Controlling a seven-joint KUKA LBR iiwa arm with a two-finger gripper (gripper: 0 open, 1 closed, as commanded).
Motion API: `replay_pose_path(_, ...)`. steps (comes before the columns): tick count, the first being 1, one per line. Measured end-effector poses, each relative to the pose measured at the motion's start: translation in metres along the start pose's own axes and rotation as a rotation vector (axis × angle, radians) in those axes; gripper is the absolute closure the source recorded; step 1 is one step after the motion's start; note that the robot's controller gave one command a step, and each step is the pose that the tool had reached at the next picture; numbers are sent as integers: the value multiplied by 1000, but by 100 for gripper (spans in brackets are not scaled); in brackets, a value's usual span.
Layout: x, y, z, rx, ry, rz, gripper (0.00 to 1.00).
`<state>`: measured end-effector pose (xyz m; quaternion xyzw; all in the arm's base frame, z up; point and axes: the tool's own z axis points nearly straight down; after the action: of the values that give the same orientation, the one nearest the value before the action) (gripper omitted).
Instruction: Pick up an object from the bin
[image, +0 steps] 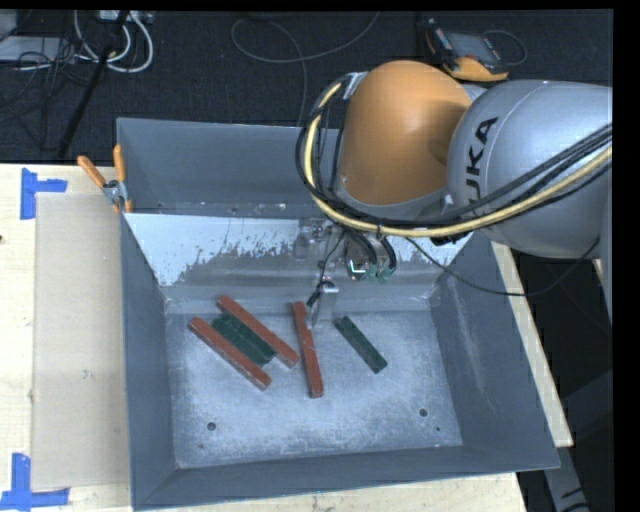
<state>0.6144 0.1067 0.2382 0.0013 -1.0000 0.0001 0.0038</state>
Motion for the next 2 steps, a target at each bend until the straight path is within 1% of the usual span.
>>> replay_pose_path(1, 26, 51, 124, 0, 0, -220, 0)
replay_pose_path(2, 35, 12, 169, 0, -6, -14, 0)
